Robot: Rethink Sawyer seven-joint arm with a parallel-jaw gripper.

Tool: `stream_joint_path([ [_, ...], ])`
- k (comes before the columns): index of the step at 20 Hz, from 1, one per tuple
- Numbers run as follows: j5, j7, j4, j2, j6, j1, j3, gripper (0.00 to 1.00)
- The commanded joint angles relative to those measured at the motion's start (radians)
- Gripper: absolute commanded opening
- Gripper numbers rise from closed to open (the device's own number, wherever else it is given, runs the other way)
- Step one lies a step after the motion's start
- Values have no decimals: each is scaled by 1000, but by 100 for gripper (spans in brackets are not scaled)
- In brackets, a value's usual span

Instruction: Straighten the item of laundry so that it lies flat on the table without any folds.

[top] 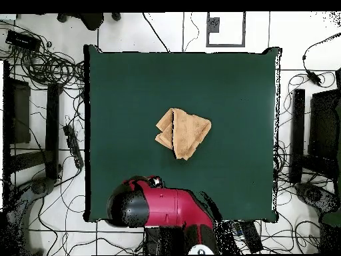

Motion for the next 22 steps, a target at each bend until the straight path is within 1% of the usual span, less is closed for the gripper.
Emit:
stream_joint_path([
  [1, -15, 142, -53, 121, -81, -3, 59, 100],
  [4, -8, 125, -42, 139, -127, -28, 91, 100],
  [5, -12, 122, -53, 153, -129, -28, 90, 100],
  [8, -50, 130, -80, 166, -145, 13, 33, 100],
  [12, -97, 149, -122, 210, -206, 67, -46, 100],
  [16, -130, 154, -131, 243, -299, 76, -73, 100],
  [19, -139, 155, -156, 264, -339, 90, -94, 100],
  [20, -143, 159, -158, 265, -366, 104, -108, 100],
  [22, -138, 167, -183, 281, -369, 139, -150, 100],
])
